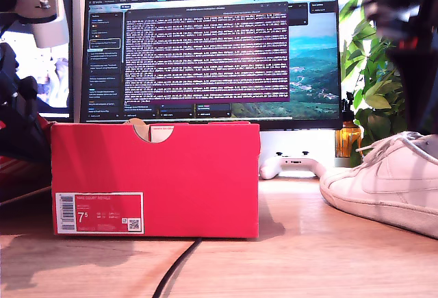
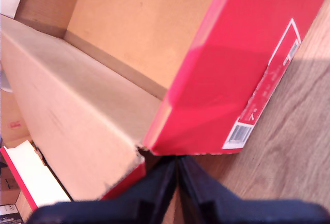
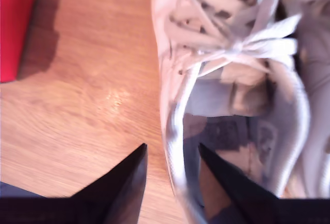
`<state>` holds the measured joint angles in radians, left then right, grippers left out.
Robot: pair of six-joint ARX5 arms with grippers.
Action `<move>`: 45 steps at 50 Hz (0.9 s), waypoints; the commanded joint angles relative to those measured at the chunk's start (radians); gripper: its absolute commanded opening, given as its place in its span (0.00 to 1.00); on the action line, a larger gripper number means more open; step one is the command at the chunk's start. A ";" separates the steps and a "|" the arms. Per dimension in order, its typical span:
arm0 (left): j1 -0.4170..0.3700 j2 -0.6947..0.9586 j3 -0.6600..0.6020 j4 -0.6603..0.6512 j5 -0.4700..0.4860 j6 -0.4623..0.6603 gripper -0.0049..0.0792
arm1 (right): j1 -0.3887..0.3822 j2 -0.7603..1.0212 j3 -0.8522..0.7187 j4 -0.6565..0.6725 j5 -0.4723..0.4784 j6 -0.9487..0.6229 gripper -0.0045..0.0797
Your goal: Pack the white shoes by picking the first shoe and placing it inside the red shoebox, left side, then picking and rotating the second shoe and placing it in the shoebox
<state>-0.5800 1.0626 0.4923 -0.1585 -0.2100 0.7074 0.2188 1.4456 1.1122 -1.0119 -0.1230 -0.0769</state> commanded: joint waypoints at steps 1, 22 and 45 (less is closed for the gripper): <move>0.001 0.005 0.006 0.017 0.004 0.000 0.04 | 0.010 0.036 0.004 -0.018 -0.001 -0.004 0.38; 0.001 0.005 0.006 0.017 0.003 0.000 0.04 | 0.011 0.190 -0.002 0.022 -0.006 -0.010 0.20; 0.001 0.005 0.006 -0.005 0.003 0.000 0.04 | 0.072 0.163 0.283 -0.135 -0.031 0.123 0.04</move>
<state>-0.5800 1.0626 0.4923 -0.1658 -0.2104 0.7074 0.2665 1.6371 1.3182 -1.1500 -0.1452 0.0025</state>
